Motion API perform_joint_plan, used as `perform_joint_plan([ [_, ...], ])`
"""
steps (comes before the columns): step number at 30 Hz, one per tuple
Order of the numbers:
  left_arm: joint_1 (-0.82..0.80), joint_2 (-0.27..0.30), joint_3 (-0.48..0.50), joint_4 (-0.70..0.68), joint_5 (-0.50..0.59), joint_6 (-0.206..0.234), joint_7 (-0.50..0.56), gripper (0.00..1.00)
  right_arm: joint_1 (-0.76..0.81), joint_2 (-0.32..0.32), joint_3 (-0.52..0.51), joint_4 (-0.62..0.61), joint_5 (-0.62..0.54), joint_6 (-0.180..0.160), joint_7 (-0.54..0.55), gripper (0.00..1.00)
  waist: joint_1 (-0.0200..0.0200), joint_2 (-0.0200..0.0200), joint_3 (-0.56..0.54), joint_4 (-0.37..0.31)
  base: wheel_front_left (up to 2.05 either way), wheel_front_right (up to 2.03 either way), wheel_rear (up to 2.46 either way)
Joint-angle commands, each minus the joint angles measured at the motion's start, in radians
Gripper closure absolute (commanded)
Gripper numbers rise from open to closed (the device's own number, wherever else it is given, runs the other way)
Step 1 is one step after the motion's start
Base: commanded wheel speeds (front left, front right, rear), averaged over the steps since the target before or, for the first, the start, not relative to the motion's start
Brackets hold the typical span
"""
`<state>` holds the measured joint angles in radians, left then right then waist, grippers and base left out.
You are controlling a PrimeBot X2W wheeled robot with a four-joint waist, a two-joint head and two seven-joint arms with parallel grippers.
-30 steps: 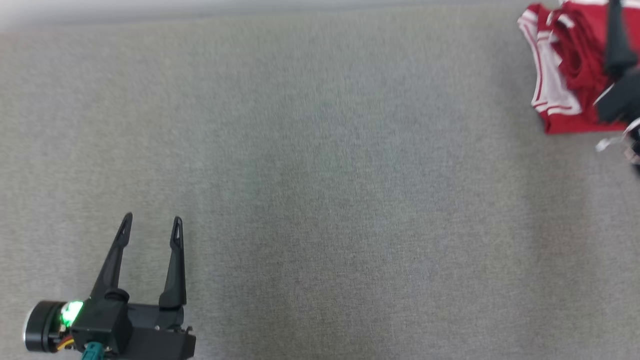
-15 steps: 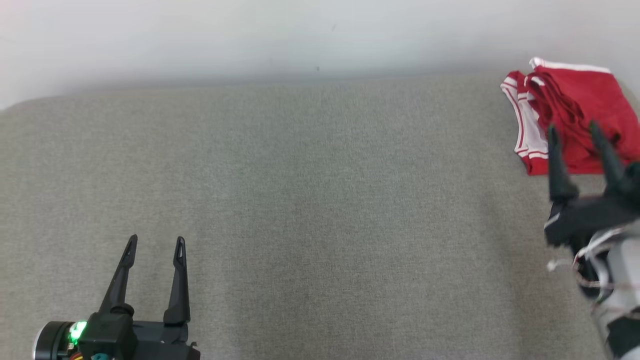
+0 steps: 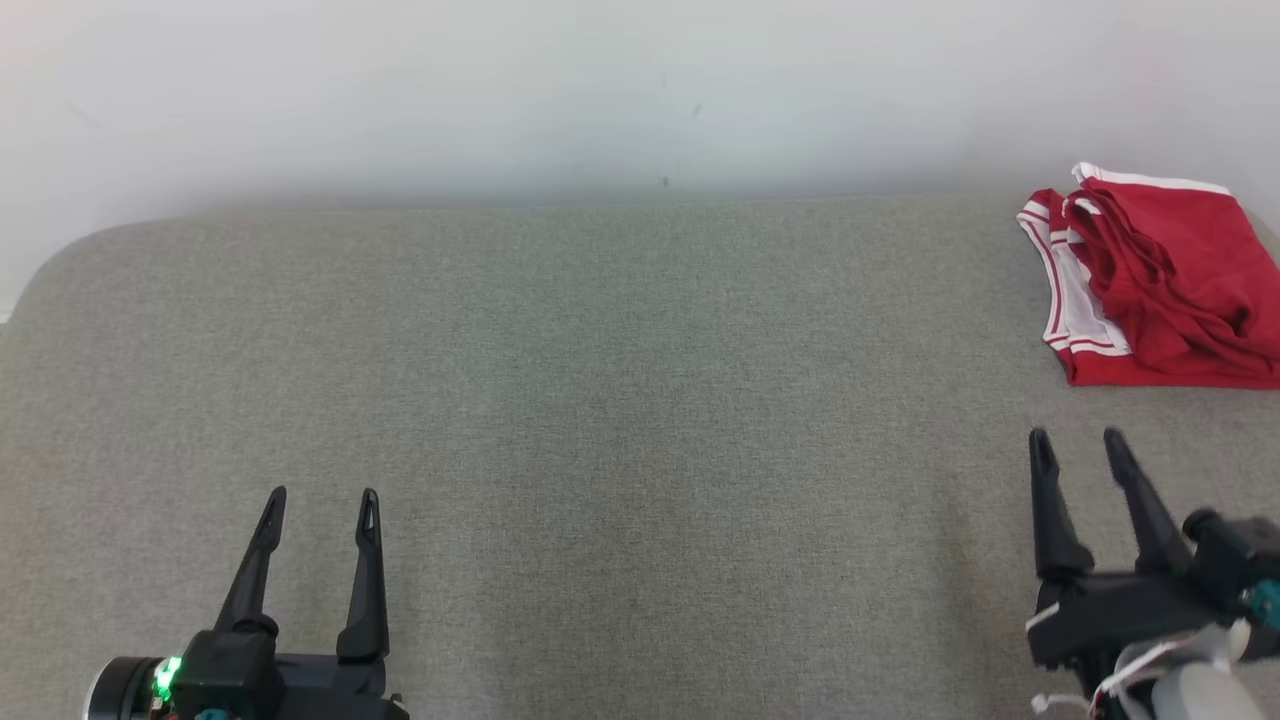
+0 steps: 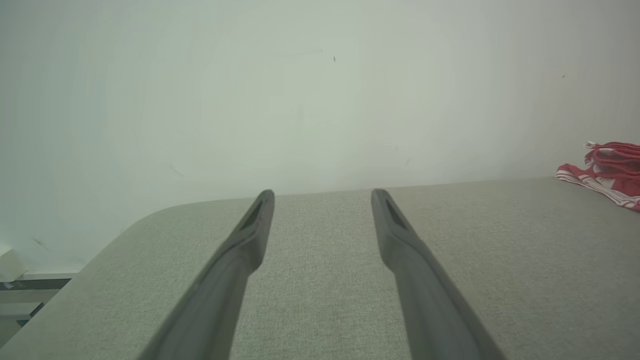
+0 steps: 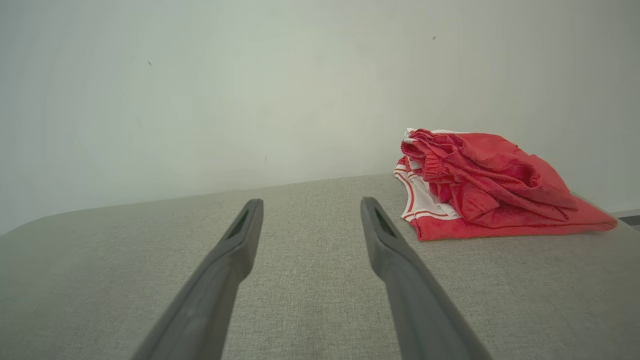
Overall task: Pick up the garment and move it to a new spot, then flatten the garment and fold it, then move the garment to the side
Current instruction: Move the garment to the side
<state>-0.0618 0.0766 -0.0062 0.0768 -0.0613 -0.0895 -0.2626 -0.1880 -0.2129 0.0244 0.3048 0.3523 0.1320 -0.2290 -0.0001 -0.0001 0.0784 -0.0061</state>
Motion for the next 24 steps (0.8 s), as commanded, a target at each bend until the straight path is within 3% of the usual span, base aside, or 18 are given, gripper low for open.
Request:
perform_joint_plan([
  [1,0.011,-0.003,0.001,0.004,-0.004,-0.005,-0.003,0.00,0.021,0.009,-0.007,-0.009,-0.008,-0.004,-0.002,0.00,0.0001,0.0001,-0.008,0.007,0.00,0.00,0.00],
  [11,0.038,-0.006,0.018,0.034,0.004,-0.006,-0.003,0.00,0.155,0.074,-0.023,-0.082,-0.029,-0.004,0.002,0.00,0.0001,0.0001,-0.050,0.026,0.00,0.00,0.00],
  [24,0.063,-0.011,0.022,0.077,0.005,-0.011,-0.003,0.00,0.232,0.107,-0.029,-0.104,-0.062,-0.004,0.004,0.00,0.0001,0.0001,-0.091,0.062,0.00,0.00,0.00],
])
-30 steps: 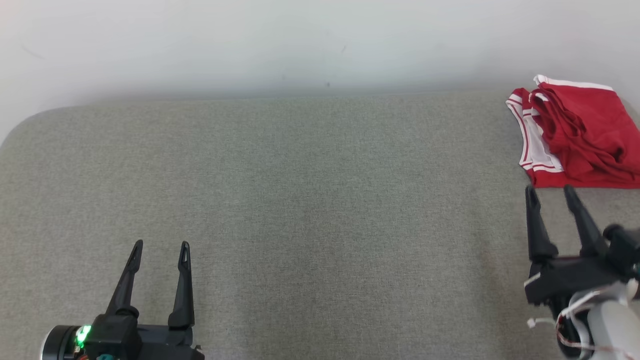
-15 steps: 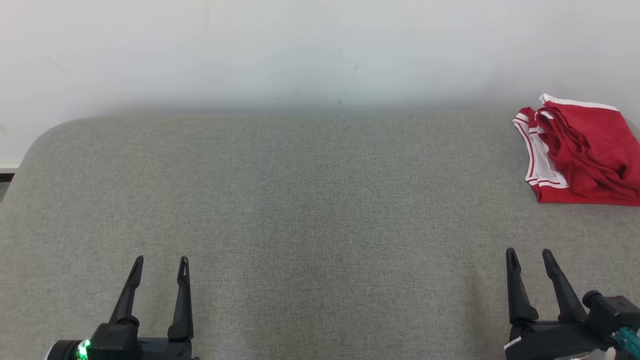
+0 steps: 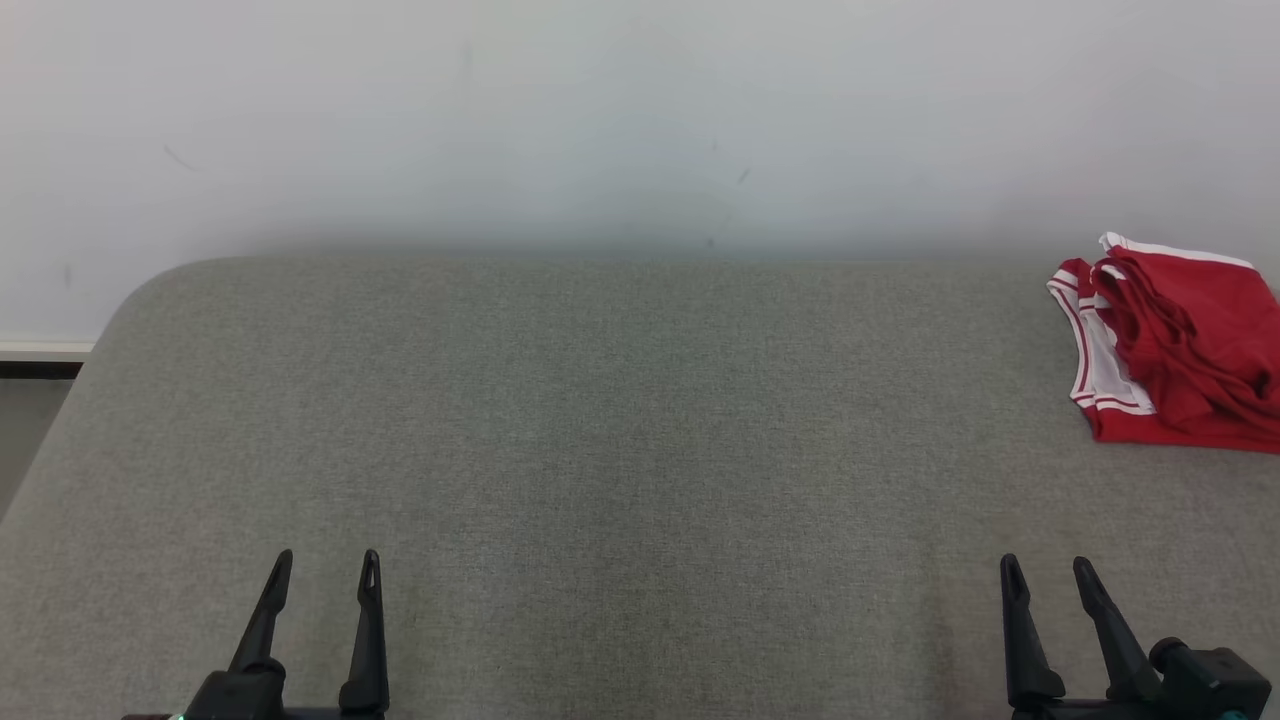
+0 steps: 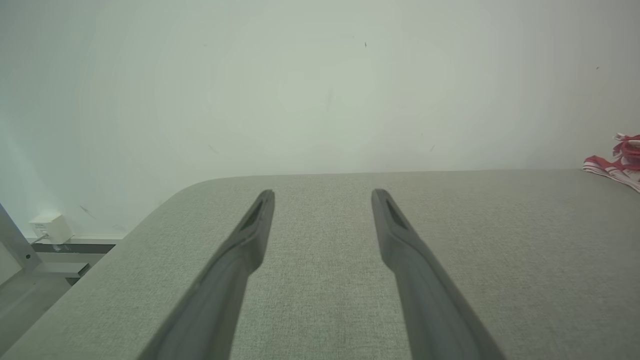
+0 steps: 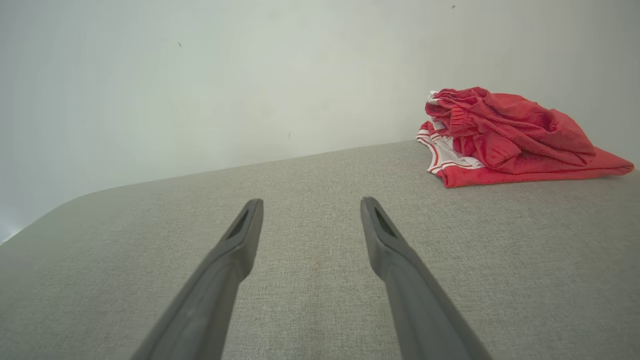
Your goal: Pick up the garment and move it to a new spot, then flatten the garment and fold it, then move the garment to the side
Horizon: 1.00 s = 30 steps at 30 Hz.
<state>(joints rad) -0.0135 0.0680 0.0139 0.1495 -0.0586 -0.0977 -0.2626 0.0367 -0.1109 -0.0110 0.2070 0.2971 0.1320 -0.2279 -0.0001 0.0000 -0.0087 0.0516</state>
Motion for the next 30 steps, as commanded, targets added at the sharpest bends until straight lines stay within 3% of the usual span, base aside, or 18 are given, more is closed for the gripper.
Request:
perform_joint_plan([
  [1,0.015,-0.003,0.003,0.007,0.002,-0.003,-0.003,0.00,0.006,0.005,0.010,-0.008,-0.008,-0.004,0.004,0.00,0.0001,0.0000,-0.006,0.006,0.00,0.00,0.00],
  [21,0.019,-0.008,0.002,0.029,-0.018,-0.014,-0.003,0.00,0.012,0.006,0.028,-0.003,-0.010,-0.004,0.007,0.00,0.0001,0.0000,-0.015,0.028,0.00,0.00,0.00],
  [22,0.010,-0.006,0.002,0.032,-0.012,-0.012,0.000,1.00,0.004,0.006,0.027,-0.001,-0.007,0.000,0.008,1.00,0.0002,0.0000,-0.015,0.028,0.00,0.00,0.00],
  [26,0.015,-0.007,0.005,0.067,-0.026,-0.013,0.008,1.00,0.013,0.010,0.027,0.028,0.009,0.000,0.013,1.00,0.0002,0.0000,-0.015,0.028,0.00,0.00,0.00],
  [30,0.002,-0.008,0.019,0.076,-0.111,-0.014,0.036,1.00,0.003,0.013,0.018,0.029,0.083,0.000,0.033,1.00,0.0002,0.0000,-0.014,0.025,0.00,0.00,0.00],
])
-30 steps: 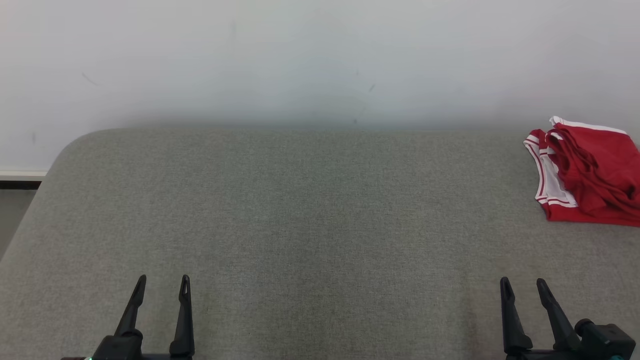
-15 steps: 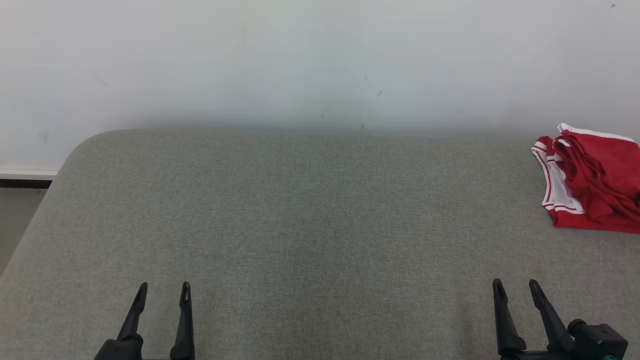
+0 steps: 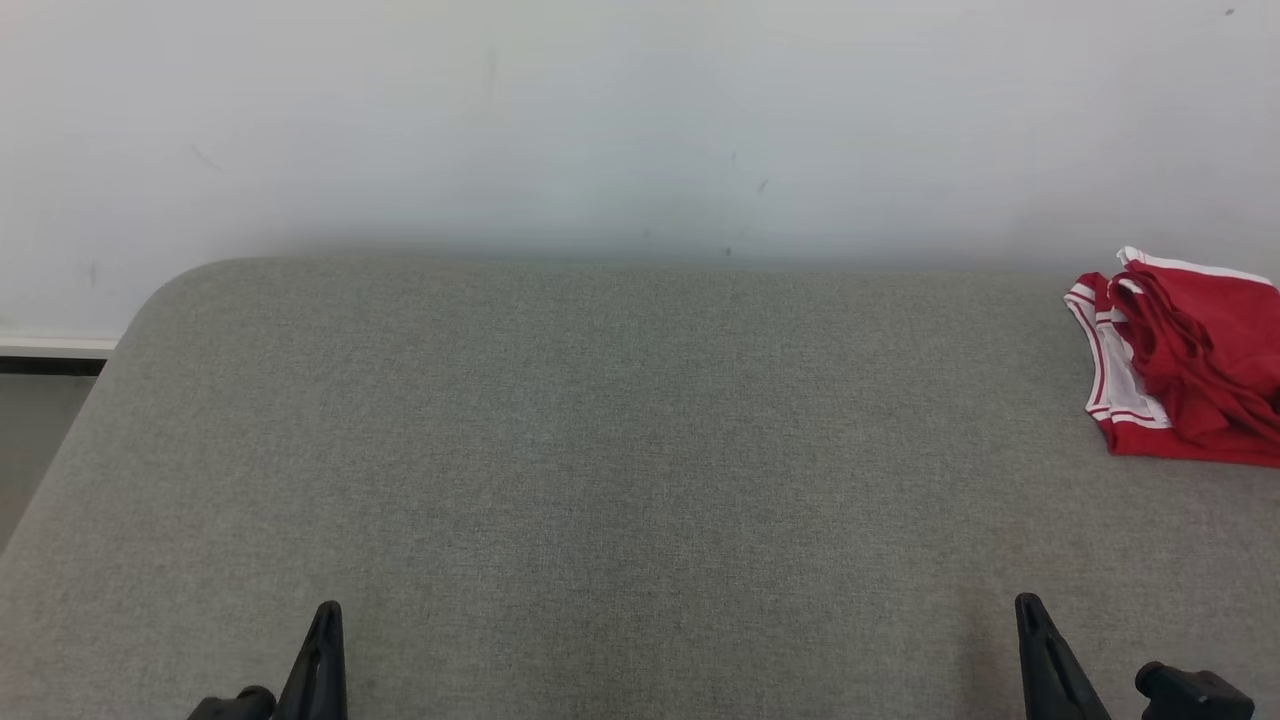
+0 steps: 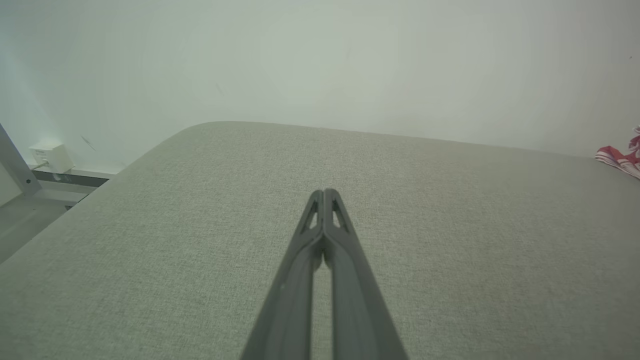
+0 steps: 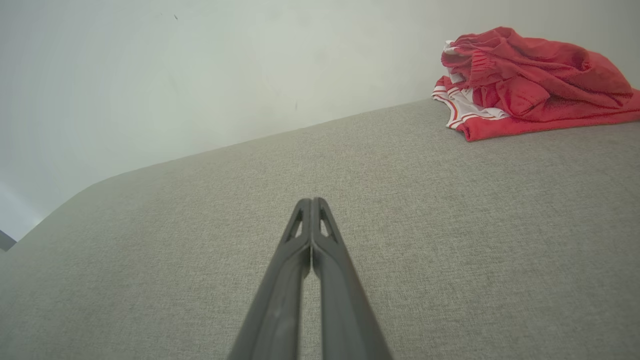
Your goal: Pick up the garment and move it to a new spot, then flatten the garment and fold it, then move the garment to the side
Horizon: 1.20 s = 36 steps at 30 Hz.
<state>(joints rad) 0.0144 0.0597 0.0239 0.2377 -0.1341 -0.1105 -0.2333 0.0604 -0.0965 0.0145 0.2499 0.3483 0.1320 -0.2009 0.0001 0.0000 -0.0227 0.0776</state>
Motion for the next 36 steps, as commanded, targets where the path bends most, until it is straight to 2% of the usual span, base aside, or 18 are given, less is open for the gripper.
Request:
perform_joint_plan([
  [1,-0.027,0.000,0.010,-0.012,-0.056,-0.001,0.012,1.00,-0.023,-0.001,-0.009,-0.014,0.050,0.000,0.010,1.00,0.0000,0.0000,0.000,-0.001,0.00,0.00,0.00],
  [17,-0.044,-0.002,0.021,-0.016,-0.363,-0.005,0.078,1.00,-0.056,0.009,-0.035,-0.015,0.309,0.000,0.075,1.00,0.0000,0.0000,0.004,-0.011,0.00,0.00,0.00],
  [36,-0.067,-0.004,0.039,-0.011,-0.660,-0.010,0.149,1.00,-0.088,0.019,-0.060,-0.014,0.563,-0.001,0.139,1.00,0.0000,0.0000,0.008,-0.024,0.00,0.00,0.00],
])
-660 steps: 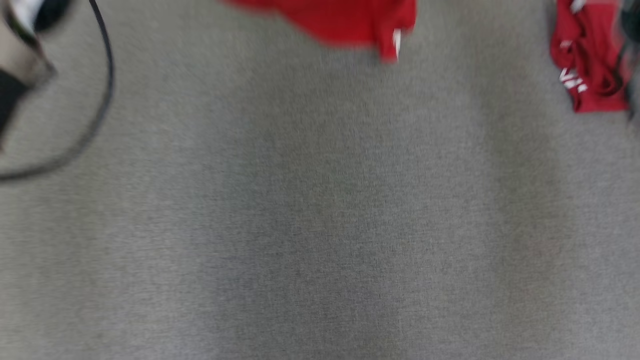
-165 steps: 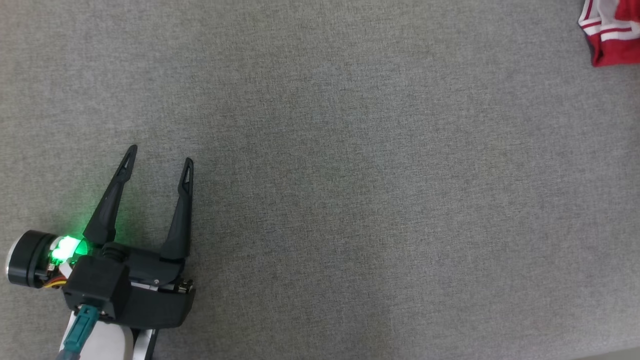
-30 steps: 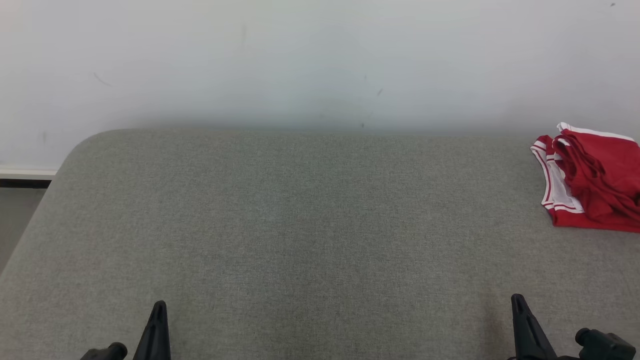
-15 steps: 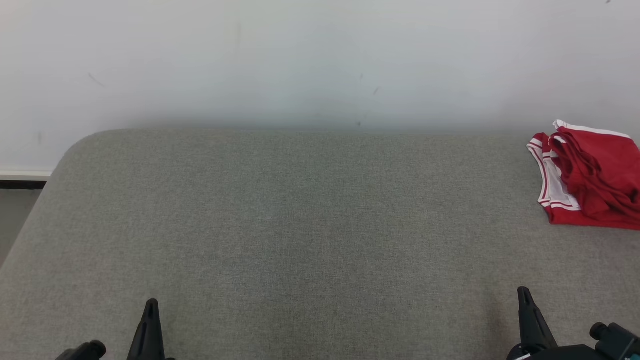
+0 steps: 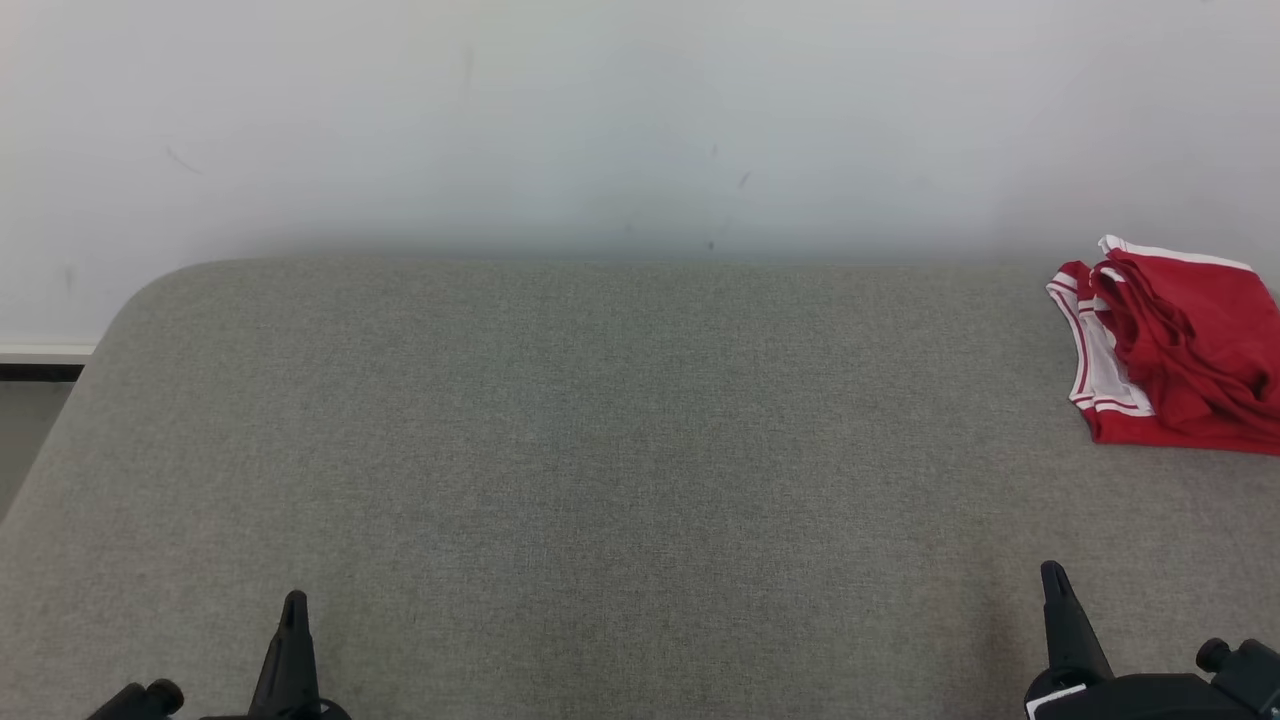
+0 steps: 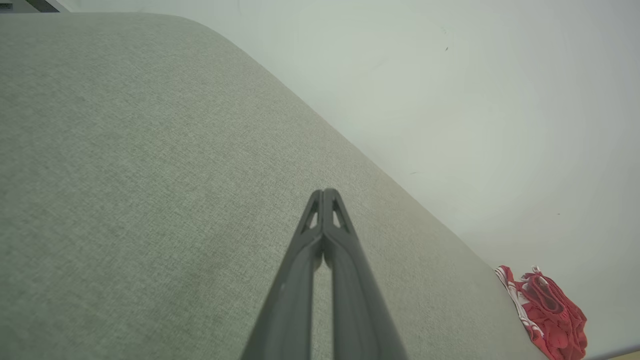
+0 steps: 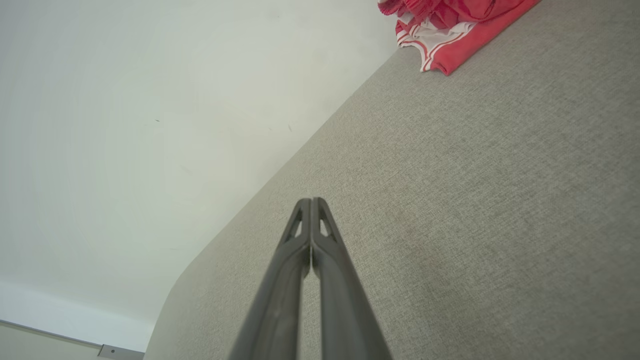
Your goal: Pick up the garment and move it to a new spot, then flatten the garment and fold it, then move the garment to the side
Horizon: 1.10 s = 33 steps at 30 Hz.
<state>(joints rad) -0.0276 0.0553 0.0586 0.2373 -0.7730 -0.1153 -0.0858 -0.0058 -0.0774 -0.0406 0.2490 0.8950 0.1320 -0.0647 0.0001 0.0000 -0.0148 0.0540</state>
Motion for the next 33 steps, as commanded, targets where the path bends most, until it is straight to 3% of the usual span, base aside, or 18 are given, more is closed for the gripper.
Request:
perform_joint_plan([
  [1,-0.026,0.001,0.005,-0.011,-0.033,-0.006,0.005,1.00,-0.023,0.001,-0.006,-0.013,0.028,-0.001,0.005,1.00,-0.0001,0.0000,0.000,-0.001,0.00,0.00,0.00],
  [33,-0.055,-0.002,0.030,-0.002,-0.404,-0.010,0.096,1.00,-0.062,0.013,-0.039,-0.010,0.347,-0.001,0.086,1.00,-0.0001,0.0000,0.007,-0.020,0.00,0.00,0.00],
])
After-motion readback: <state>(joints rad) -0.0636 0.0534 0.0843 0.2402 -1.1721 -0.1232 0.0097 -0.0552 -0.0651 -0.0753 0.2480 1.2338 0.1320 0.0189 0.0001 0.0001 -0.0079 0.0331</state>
